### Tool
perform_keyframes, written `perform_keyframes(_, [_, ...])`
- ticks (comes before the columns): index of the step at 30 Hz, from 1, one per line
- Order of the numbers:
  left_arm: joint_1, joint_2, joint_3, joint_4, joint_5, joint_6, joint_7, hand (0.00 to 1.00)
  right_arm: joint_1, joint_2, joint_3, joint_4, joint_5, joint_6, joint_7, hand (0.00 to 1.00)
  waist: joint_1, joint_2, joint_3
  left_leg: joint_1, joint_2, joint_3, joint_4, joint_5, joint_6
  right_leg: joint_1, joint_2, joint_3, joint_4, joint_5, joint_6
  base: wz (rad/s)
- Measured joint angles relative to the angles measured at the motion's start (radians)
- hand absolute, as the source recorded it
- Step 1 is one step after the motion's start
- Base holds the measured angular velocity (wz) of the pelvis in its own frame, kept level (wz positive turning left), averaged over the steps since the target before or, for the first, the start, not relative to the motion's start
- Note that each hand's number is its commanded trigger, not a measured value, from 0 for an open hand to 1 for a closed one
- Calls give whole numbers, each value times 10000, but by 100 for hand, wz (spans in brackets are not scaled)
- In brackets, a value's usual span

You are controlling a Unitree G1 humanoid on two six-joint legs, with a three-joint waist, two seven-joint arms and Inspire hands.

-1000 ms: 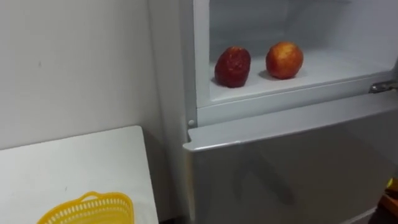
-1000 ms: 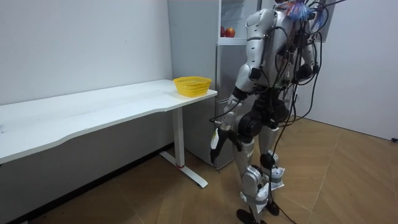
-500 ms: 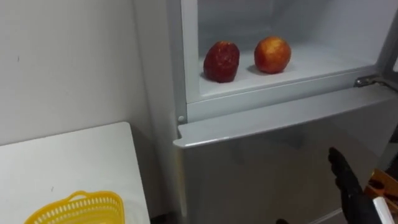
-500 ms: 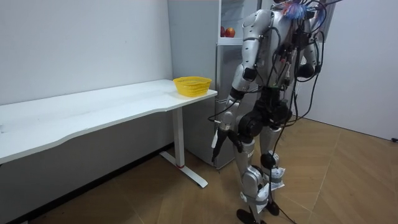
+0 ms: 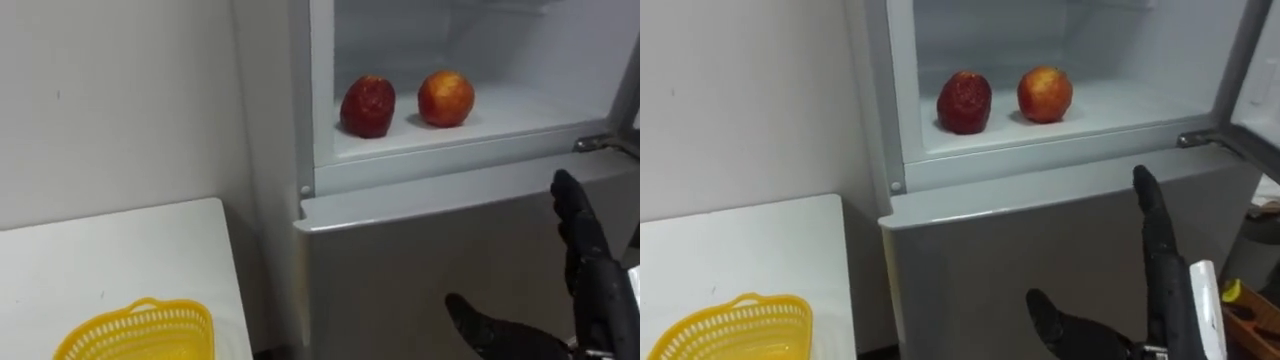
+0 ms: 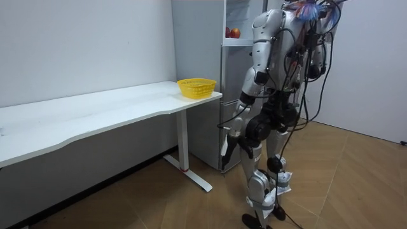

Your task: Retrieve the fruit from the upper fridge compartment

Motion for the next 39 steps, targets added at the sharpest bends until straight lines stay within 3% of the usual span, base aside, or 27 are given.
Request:
perform_keyframes(4, [34, 31, 344, 28, -136, -62, 76, 0, -957, -333, -313, 3, -39, -76, -603, 0, 184, -124, 36, -5, -47, -254, -1, 10, -13, 181, -3, -303, -199, 4, -4, 20])
perform_keyframes(6, [152, 76, 701, 45, -218, -172, 115, 0, -1468, -366, -747, 5, -88, -134, -1048, 0, 356, -223, -5, 6, -49, -326, 16, 15, -18, 272, -20, -476, -330, 7, -3, 16])
perform_keyframes(11, [348, 139, 758, 43, -977, -300, 470, 0, -1831, -720, -1084, 274, 12, -587, -1799, 0, 547, -315, -3, 30, -44, -730, 32, 16, -19, 410, -51, -818, -345, 7, -3, 20])
perform_keyframes(16, [357, 142, 1213, 205, -1312, -302, 573, 0, -2236, -886, -1137, 958, 185, -528, -1880, 0, 814, -424, 89, 13, -51, -814, 34, 29, -37, 428, -114, -872, -368, 7, -2, 5])
perform_keyframes(22, [376, 130, 1839, 530, -1657, -281, 487, 0, -3316, -938, -1557, 1403, 168, -274, -1881, 0, 844, -423, 104, -96, -63, -827, 172, 28, -37, 421, -170, -1002, -316, 7, -3, 2])
perform_keyframes(27, [371, 151, 2062, 626, -1642, -288, 473, 0, -4531, -1601, -1822, 1859, 264, -288, -1920, 0, 874, -487, 61, -168, -61, -863, 200, 33, -37, 461, -176, -1080, -338, 28, -37, 4])
perform_keyframes(35, [244, 161, 2247, 619, -1644, -272, 471, 0, -4575, -1718, -1871, 2498, 314, -263, -1766, 0, 1103, -603, 32, -159, -72, -964, 325, 35, -37, 552, -205, -1214, -357, 29, -37, 4])
perform_keyframes(39, [151, 174, 2245, 621, -1652, -230, 439, 0, -4642, -1718, -1867, 2524, 594, -219, -1654, 0, 1152, -570, 55, -176, -75, -1041, 310, 36, -38, 550, -204, -1283, -356, 28, -36, 4])
